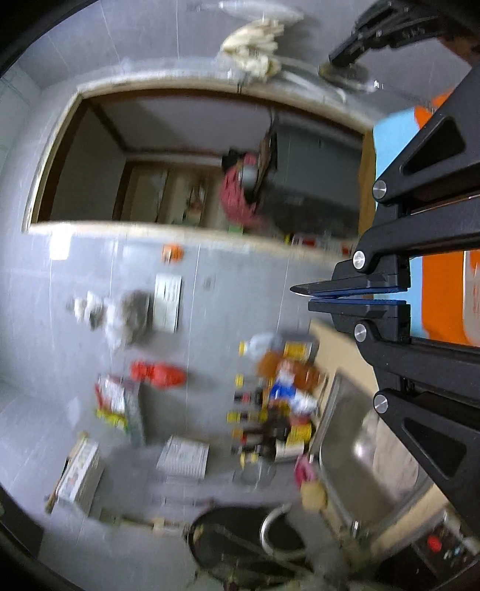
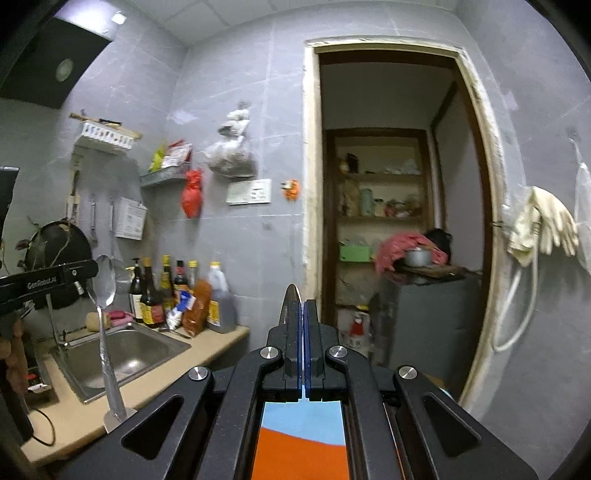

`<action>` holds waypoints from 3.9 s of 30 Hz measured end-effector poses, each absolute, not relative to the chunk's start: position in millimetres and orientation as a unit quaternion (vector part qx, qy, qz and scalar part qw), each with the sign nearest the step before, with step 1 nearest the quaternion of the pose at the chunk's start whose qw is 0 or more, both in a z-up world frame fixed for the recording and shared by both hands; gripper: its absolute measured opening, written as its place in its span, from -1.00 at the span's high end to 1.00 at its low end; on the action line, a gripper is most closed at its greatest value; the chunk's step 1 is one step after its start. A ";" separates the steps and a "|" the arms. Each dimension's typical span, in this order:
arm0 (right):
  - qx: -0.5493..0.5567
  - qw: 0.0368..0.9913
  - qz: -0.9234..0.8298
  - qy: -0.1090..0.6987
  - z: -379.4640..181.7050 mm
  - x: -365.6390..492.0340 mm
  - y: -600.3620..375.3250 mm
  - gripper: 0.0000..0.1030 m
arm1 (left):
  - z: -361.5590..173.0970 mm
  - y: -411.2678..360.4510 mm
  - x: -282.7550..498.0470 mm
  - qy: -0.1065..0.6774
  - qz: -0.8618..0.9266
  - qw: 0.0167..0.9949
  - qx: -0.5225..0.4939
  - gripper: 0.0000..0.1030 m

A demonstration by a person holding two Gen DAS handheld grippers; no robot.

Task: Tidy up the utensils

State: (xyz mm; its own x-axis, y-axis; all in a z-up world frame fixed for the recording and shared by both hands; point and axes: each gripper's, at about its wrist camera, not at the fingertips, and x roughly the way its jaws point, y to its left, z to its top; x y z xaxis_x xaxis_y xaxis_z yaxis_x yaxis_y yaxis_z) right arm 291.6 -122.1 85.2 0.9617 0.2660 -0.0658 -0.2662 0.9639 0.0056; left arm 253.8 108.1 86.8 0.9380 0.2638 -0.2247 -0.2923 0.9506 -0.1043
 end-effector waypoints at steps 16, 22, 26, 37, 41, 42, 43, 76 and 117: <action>-0.123 0.982 0.140 0.030 12.2 285.5 -41.6 0.98 | 0.9 123.0 264.0 0.119 0.209 0.971 0.000 0.96; -0.141 0.980 0.138 0.029 0.5 275.7 -35.8 0.98 | -16.0 120.9 264.5 0.136 0.213 0.968 -0.011 0.94; -0.132 0.979 0.148 0.046 -1.5 274.9 -38.9 0.97 | -17.4 121.6 258.9 0.149 0.188 0.970 -0.028 0.92; -0.115 0.977 0.166 0.073 -5.6 269.7 -54.8 0.46 | -26.7 131.0 250.3 0.210 0.115 0.963 -0.128 0.87; -0.100 0.978 0.169 0.071 3.8 264.0 -65.4 0.29 | -22.8 129.5 245.0 0.208 0.103 0.962 -0.147 0.86; -0.095 0.979 0.168 0.070 7.9 262.7 -69.2 0.23 | -19.7 127.7 242.8 0.202 0.096 0.963 -0.153 0.85; -0.086 0.980 0.167 0.069 12.6 261.6 -74.8 0.18 | -16.6 126.6 242.3 0.198 0.093 0.963 -0.155 0.78; 0.083 0.989 0.034 0.114 25.8 278.7 -359.6 -0.97 | 14.5 -115.1 280.4 0.162 -0.066 0.980 -0.092 -0.99; 0.096 0.872 0.225 0.424 -185.6 351.2 -334.5 0.55 | -158.3 -139.9 352.0 0.465 -0.059 0.872 -0.144 0.67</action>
State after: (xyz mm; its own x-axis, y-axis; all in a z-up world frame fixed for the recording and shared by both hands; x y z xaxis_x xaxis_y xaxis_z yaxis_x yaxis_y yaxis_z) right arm 351.2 -334.5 -185.6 0.5391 0.4741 -0.6961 -0.3113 0.8802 0.3583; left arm 352.0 -139.9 -158.3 0.5605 -0.2370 -0.7935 -0.0307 0.9516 -0.3059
